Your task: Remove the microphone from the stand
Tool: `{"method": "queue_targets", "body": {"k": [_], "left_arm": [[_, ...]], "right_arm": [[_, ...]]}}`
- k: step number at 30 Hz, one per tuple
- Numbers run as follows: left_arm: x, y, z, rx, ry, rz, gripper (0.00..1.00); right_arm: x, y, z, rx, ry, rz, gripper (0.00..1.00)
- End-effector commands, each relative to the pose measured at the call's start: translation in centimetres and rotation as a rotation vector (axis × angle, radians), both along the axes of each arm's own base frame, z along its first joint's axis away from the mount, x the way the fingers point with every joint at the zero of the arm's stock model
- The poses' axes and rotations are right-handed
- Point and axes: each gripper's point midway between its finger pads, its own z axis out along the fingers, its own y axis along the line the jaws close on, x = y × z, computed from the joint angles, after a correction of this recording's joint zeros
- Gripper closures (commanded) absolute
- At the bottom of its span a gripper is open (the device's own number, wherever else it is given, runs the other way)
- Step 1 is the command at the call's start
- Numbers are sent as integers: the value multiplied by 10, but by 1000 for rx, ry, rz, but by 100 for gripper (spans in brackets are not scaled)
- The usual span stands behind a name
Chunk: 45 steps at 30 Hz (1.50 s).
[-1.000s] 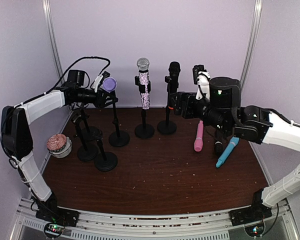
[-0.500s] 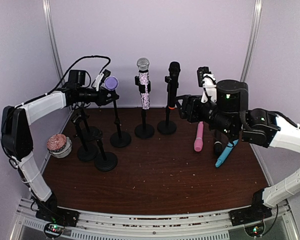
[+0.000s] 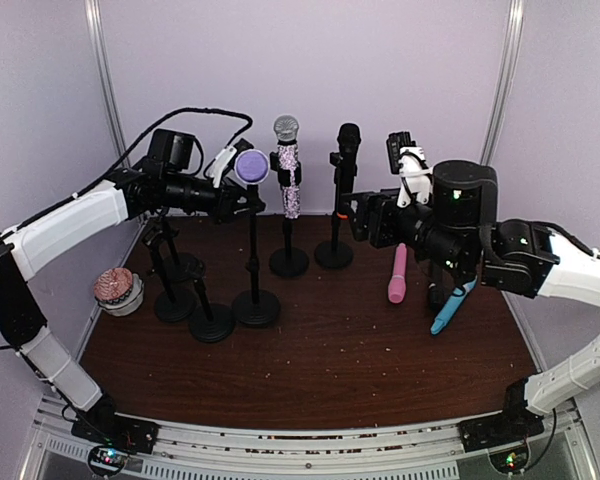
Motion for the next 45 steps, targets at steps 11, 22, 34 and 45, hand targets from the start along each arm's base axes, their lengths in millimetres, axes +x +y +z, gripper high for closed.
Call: {"method": "queue_targets", "body": {"k": [11, 22, 34, 45], "left_arm": [[5, -97, 74, -132, -240, 23, 89], [-2, -108, 47, -161, -169, 46, 90], [-14, -103, 29, -155, -143, 23, 89], [-24, -93, 20, -95, -213, -10, 88]], "right_arm": [[-24, 11, 31, -132, -219, 114, 0], [-11, 34, 33, -237, -260, 32, 0], [12, 53, 26, -336, -271, -73, 14], [21, 56, 22, -375, -274, -136, 25]]}}
